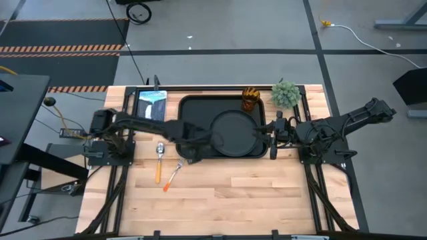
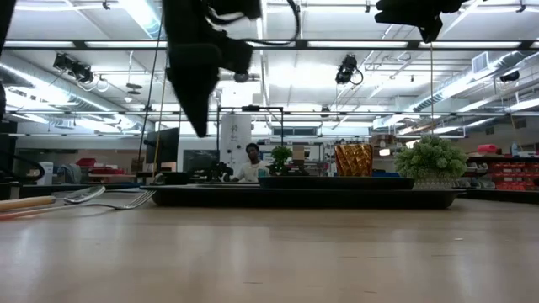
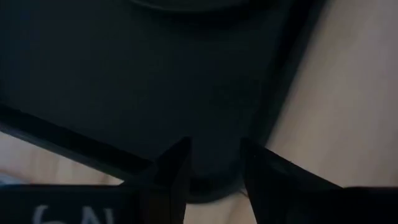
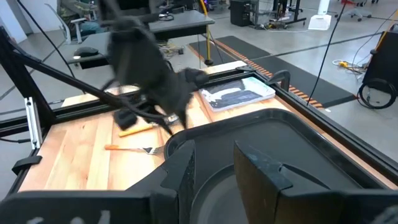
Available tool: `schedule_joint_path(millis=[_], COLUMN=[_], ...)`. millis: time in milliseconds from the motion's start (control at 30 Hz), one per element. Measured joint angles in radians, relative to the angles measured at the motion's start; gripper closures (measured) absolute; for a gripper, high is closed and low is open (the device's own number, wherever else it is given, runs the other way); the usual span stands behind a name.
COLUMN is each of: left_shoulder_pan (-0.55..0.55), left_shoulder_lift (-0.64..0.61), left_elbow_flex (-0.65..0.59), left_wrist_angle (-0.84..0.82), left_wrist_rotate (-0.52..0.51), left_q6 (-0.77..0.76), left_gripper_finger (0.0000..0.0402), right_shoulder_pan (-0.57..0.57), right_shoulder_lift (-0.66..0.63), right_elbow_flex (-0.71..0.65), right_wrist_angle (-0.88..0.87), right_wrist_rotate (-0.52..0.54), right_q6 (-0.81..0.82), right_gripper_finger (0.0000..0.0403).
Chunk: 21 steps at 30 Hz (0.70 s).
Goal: Pick and place plate/cup/fork/spoon on tray
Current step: Put the orange fork on the black tray to the left of the black plate
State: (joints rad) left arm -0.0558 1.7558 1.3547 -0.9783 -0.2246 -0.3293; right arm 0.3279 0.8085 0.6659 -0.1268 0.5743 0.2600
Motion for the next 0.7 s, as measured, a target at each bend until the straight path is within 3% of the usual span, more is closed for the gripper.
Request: schedule_joint_path(millis=[400,567,700], left_shoulder_pan=[-0.238,-0.325,-0.376], left_shoulder_lift=[-0.267,-0.331,-0.335], left_elbow_flex=[-0.265,-0.351,-0.39], left_wrist_angle=[0.08,0.087,0.092], left_wrist_rotate=[-0.14,-0.125,-0.04], left_q6=[-0.413,-0.64,-0.811], left_gripper_finger=[0.026,0.026,0.026], right_shoulder_pan=[0.0,0.0,0.0], right_shoulder_lift=[0.001,0.005,0.011], right_elbow_flex=[0.0,0.0,0.0], right_wrist_angle=[0.0,-0.001,-0.002], right_wrist_rotate=[0.0,0.0,0.0], right_q6=[0.002,0.003,0.003], right_gripper_finger=[0.0287,0.0287,0.0287])
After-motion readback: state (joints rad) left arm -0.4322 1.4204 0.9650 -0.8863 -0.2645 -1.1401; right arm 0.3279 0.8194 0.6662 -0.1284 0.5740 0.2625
